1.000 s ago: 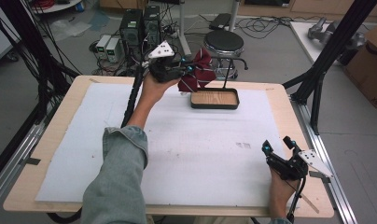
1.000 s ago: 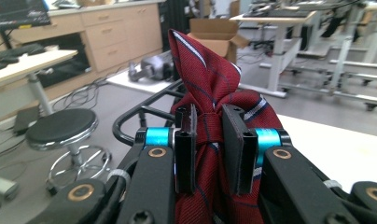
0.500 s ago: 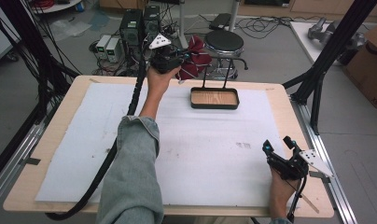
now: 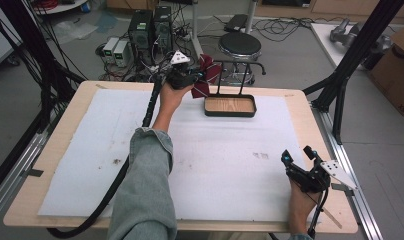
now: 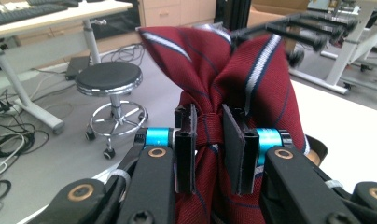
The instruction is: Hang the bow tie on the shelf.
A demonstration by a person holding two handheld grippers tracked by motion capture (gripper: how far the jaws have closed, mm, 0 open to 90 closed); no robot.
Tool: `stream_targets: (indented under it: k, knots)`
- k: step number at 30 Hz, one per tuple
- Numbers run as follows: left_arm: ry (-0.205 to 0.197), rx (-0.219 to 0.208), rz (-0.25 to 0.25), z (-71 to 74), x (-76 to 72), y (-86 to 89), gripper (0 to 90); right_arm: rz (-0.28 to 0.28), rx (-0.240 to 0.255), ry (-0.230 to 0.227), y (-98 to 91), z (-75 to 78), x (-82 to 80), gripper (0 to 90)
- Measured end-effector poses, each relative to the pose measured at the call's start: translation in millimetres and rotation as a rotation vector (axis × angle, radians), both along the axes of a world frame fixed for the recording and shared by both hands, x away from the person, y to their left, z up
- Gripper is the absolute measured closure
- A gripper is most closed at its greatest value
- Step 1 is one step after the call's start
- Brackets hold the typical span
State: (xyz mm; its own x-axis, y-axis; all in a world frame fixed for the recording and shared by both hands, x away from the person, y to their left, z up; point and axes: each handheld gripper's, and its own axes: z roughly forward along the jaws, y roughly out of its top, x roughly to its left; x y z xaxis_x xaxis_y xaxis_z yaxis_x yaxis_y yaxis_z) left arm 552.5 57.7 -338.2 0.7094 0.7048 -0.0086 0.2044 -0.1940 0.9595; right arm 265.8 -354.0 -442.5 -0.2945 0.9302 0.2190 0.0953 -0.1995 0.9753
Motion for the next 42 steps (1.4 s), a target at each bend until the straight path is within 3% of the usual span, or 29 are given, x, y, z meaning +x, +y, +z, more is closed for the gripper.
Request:
stream_targets:
  k: [13,20,30,42]
  knots:
    - [0.018,0.027,-0.035,-20.5,-0.2,-17.9,72.9,0.001,-0.001,0.002,-0.3,-0.2,0.3,10.3]
    - [0.003,0.06,-0.034,-21.8,-1.9,-20.0,64.1,0.002,-0.003,0.002,-0.4,-0.3,0.3,10.3]
    - [-0.065,0.098,-0.018,-7.4,-16.9,-8.4,56.6,0.0,-0.008,0.006,0.2,-0.2,-0.2,10.3]
    - [-0.095,0.03,-0.025,17.4,-47.6,28.0,47.2,-0.005,-0.005,0.006,1.4,-0.3,-1.2,10.4]
